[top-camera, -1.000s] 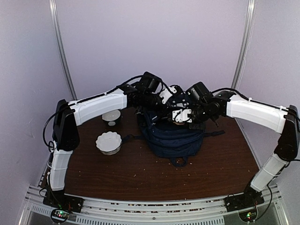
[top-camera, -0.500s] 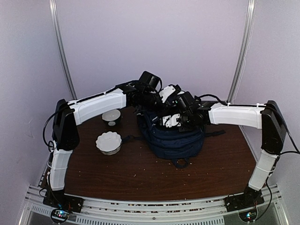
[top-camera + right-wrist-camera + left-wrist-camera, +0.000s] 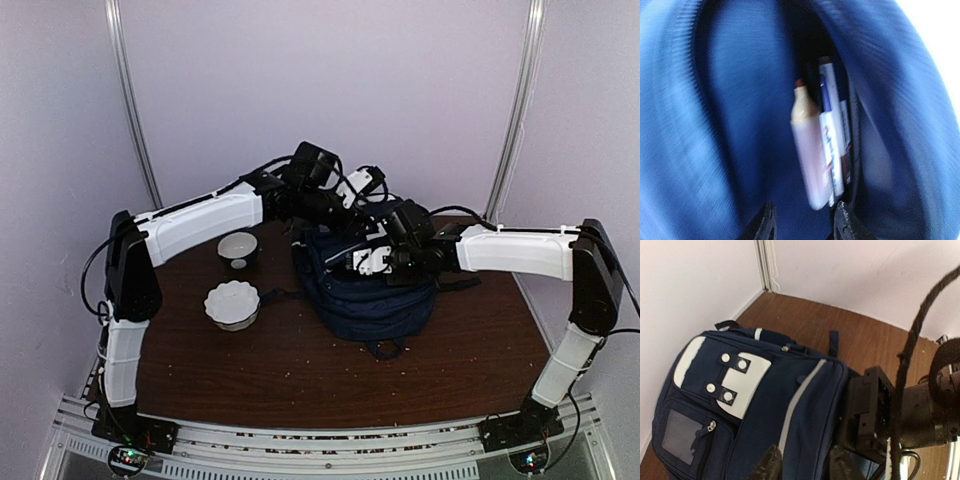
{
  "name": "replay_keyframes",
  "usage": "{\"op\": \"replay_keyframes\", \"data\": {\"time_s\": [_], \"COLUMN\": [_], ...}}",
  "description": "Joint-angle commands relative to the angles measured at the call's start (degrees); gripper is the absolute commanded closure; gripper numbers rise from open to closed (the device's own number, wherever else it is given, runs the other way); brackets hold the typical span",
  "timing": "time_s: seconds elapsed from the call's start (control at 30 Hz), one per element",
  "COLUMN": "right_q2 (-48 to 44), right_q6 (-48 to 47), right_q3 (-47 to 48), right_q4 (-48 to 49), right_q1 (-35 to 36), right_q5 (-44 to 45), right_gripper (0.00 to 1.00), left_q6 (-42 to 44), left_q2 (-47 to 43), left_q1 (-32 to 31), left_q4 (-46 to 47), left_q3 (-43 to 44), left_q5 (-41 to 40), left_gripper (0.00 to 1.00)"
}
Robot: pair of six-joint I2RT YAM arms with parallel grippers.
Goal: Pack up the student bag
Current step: Place the pen in the upper front pocket of the bag, then adjust the student bag at the center of the board.
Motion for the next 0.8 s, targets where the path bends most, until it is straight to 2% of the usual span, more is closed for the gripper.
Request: {"op": "replay_keyframes", "data": {"time_s": [0.0,0.07,0.17,0.3,0.43,0.57,0.77], "right_q2": [-7.7,-10.1,-12.4,-14.6,-15.0,-13.4,-6.4], "right_q6": [4.1,5.0,6.3,7.9,8.9,11.4,22.2], "right_q3": [-2.3,-2.7,-3.7,-4.3,-1.1,4.2,9.9], "right_q4": [-9.8,-17.5,-25.3,-31.2,-35.2,-34.9,-23.8], "right_q1": [-0.3,-0.3,-0.2,-0.4,-2.0,-4.7,-8.6], "right_q5": [-8.4,-14.6,-22.4,-27.9,-33.6,-38.8,-41.3], "right_gripper": [0.60,0.60,0.60,0.62,0.63,0.63,0.64], "left_q6": [-2.4,-2.4,-2.0,-0.2,1.6,2.3,5.7], "left_q2": [-5.2,-6.2,-10.5,-18.4,-22.4,-23.8,-21.9], "left_q1": [0.8,1.0,1.2,1.7,2.8,4.2,6.0], "left_q4": [4.1,2.9,5.7,12.0,14.2,18.8,29.4], "left_q3": [-0.9,-2.8,-11.5,-26.9,-36.6,-44.5,-51.6], "left_q5": [1.2,0.7,-0.4,0.0,-0.2,0.5,7.0], "left_gripper": [0.61,0.60,0.59,0.56,0.54,0.54,0.56]}}
